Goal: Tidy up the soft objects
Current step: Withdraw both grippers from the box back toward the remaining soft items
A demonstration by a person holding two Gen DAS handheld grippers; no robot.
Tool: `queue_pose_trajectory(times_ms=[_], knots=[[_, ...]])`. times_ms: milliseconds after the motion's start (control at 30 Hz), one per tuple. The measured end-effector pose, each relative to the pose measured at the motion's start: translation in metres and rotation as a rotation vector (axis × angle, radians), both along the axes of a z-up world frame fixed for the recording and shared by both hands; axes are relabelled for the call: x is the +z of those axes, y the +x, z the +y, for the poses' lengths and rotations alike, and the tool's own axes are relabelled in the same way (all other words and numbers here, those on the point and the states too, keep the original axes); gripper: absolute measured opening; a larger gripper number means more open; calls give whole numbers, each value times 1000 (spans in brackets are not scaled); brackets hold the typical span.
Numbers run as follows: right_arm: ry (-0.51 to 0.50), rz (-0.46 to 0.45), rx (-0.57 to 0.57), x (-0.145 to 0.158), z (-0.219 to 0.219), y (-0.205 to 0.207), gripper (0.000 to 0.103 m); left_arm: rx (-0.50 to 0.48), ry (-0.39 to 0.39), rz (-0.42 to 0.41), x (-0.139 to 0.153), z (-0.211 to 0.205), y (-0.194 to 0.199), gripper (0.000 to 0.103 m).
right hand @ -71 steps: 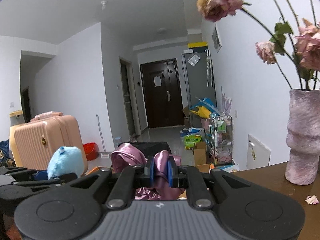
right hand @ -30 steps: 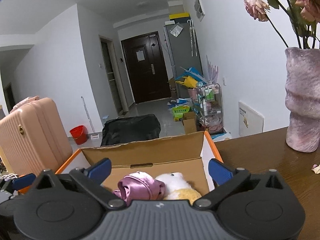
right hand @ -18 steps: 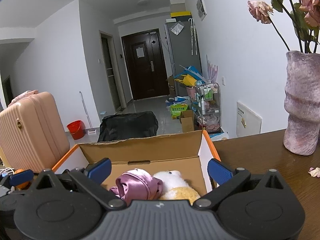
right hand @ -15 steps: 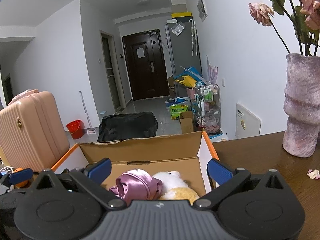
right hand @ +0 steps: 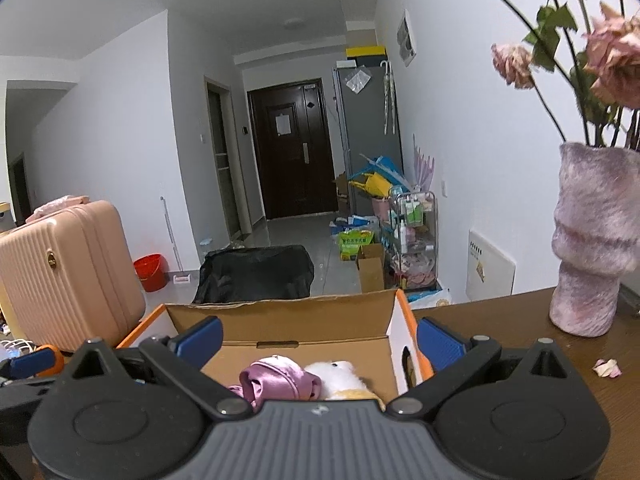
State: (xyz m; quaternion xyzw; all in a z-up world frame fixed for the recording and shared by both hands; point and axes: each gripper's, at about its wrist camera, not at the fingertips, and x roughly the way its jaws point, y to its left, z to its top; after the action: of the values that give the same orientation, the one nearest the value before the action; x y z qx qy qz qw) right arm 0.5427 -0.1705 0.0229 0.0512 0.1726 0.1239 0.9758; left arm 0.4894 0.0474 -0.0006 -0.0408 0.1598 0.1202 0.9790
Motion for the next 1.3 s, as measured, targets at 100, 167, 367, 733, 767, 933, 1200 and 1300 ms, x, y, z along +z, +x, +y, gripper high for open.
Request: queue_pose_trajectory(times_ms=[100, 167, 367, 733, 767, 933, 1200, 1300], knots=[[-6, -3, 2, 2, -4, -8, 103, 1, 0, -7, 2, -1, -9, 103], [-16, -3, 0, 2, -6, -14, 103, -3, -2, -4, 2, -2, -14, 103], [-42, -17, 8, 0, -9, -34, 103, -14, 2, -2, 1, -5, -32, 103], [-72, -48, 1, -8, -22, -77, 103, -22, 12, 4, -3, -8, -69, 103], [-74, -53, 1, -9, -23, -82, 103, -25, 15, 6, -3, -9, -72, 103], [-72, -73, -4, -13, -28, -107, 103, -32, 23, 19, -6, -11, -90, 103], [-67, -111, 3, -18, -36, -145, 103, -32, 23, 27, -6, -12, -124, 103], [-71, -113, 11, -20, -35, -159, 103, -33, 22, 30, -7, -12, -136, 103]])
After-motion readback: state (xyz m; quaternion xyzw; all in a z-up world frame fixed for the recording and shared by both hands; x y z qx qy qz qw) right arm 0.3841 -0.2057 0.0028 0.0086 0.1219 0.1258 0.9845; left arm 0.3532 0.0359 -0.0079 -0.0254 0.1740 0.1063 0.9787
